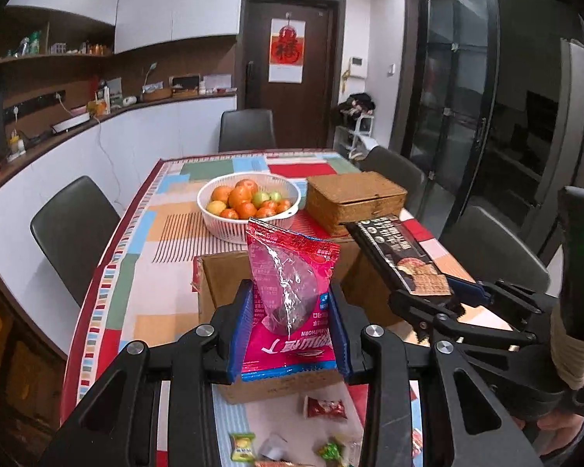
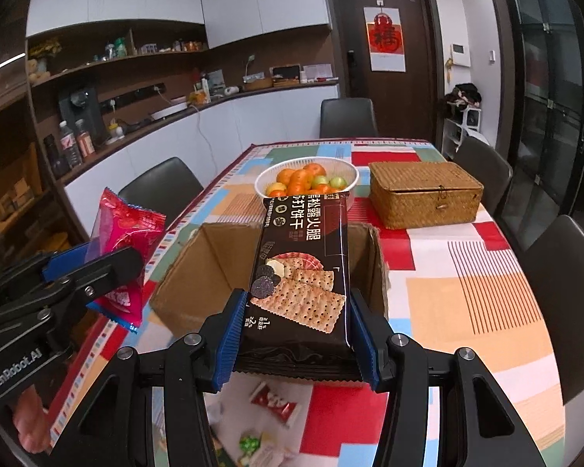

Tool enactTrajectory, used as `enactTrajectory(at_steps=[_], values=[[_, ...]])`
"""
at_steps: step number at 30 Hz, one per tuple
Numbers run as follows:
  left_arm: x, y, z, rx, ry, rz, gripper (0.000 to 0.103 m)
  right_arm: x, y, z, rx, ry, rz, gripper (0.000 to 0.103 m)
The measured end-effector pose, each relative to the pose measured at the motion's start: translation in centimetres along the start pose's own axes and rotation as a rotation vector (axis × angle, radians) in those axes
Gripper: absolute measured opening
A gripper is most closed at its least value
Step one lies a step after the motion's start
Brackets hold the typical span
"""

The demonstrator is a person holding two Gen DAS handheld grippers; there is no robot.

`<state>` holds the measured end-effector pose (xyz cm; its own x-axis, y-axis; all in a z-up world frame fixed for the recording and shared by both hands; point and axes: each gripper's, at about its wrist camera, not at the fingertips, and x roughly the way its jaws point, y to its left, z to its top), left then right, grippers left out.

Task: Organize snacks
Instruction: 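Carry the cracker packet and pink bag into the cardboard box and release both, then withdraw both open tools from the box back toward the snacks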

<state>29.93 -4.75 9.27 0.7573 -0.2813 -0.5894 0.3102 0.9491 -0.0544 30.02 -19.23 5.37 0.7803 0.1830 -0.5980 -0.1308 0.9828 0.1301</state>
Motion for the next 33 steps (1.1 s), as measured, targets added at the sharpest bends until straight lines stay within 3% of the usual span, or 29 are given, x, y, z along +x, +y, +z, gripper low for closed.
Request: enactTrajectory(at_steps=[10, 12, 15, 25, 33], values=[[6.0, 1.8, 1.2, -0.046, 0.130, -0.009, 0.037, 4.0, 0.2, 1.9, -0.017, 0.061, -0.012, 0.052], [6.7, 1.9, 1.2, -0.045, 0.151, 0.005, 0.043, 4.7, 0.2, 2.0, -0.020, 0.070, -0.013, 0.052], [5.4, 1.9, 0.7, -0.051, 0.110, 0.011, 0.062, 5.0, 0.2, 2.1, -0.027, 0.067, -0.053, 0.060], [-0.8, 0.7, -2.2, 0.018, 0.004, 0.055, 0.066, 0.8, 0.4, -0.1, -0.025, 0.003, -0.041, 0.064], [-4.1, -0.6, -5.2, 0.025, -0.015, 0.001, 0.066, -3.2, 1.4, -2.9, -0.061, -0.058, -0.033, 0.064]])
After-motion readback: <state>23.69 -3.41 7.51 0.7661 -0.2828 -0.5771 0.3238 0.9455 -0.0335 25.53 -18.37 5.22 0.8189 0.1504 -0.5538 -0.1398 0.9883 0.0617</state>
